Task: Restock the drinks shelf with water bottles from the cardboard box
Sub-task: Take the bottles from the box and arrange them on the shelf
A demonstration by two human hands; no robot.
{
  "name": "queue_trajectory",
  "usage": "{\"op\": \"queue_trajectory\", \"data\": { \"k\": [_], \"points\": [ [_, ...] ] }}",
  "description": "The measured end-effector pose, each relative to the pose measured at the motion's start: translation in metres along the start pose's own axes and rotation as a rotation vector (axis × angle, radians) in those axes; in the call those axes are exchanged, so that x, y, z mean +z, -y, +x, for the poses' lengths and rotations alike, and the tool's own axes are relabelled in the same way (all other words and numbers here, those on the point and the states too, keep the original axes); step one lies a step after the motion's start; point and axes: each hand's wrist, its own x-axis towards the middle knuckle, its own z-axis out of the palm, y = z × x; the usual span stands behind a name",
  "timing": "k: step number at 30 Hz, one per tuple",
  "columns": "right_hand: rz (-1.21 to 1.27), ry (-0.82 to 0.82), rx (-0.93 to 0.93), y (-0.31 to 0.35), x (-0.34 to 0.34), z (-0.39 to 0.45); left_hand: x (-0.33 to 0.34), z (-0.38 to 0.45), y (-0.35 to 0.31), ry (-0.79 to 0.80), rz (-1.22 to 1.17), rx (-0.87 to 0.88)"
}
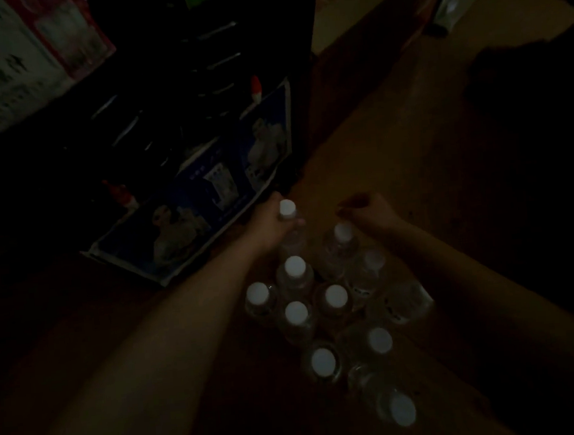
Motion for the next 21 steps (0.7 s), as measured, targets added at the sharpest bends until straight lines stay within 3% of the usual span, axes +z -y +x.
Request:
{"op": "queue_trajectory", "data": {
  "k": [4,8,21],
  "points": [
    [-0.052,0.047,-0.03,0.023,-0.013,-0.015,-0.024,-0.016,-0.017,-0.1,-0.061,0.078],
    [-0.098,0.092,-0.044,0.077,-0.044,-0.047,-0.08,-0.044,-0.083,-0.18,-0.101,0.141],
    [-0.209,0.323,-0.249,0.368,-0.143,-0.204,-0.305,-0.194,-0.381,-0.315,-0.355,0.304]
  ]
}}
